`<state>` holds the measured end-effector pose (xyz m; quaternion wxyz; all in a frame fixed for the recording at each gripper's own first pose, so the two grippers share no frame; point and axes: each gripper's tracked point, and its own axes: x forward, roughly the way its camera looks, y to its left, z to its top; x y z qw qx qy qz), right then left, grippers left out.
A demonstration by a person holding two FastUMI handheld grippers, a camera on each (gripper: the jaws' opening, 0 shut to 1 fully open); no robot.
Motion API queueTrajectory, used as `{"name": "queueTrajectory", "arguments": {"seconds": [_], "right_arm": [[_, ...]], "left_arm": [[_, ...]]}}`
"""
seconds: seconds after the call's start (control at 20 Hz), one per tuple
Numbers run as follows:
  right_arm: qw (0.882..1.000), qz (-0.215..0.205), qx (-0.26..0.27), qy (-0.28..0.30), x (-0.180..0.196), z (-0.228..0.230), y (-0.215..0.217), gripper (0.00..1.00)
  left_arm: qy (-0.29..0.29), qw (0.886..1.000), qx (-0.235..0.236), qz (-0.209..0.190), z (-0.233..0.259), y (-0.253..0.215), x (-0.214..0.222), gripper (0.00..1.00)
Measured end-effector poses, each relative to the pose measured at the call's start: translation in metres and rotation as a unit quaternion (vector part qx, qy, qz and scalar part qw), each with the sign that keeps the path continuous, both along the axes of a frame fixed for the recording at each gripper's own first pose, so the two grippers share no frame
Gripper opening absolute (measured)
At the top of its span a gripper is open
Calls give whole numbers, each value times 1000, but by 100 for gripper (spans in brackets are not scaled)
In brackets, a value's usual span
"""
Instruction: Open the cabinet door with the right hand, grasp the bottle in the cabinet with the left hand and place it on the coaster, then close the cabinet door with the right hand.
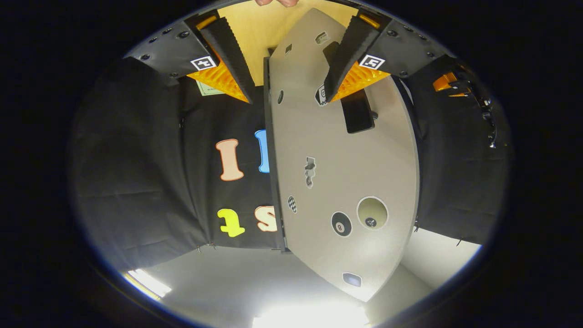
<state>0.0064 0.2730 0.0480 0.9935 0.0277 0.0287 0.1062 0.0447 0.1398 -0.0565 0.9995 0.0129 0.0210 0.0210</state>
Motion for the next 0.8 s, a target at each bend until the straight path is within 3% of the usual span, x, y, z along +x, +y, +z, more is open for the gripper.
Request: {"name": "queueTrajectory", "arguments": {"seconds": [0.05,0.55,0.8], "right_arm": [[1000,4,2,1,-1,-1,10,98],[997,65,21,24,39,-9,104,98],[997,70,26,35,44,-16,107,98]], "left_arm": [[0,1000,4,-1,0,7,5,88],[14,1000,-18,-3,-17,47,25,90],[2,1000,-16,-18,-9,43,24,90]]}}
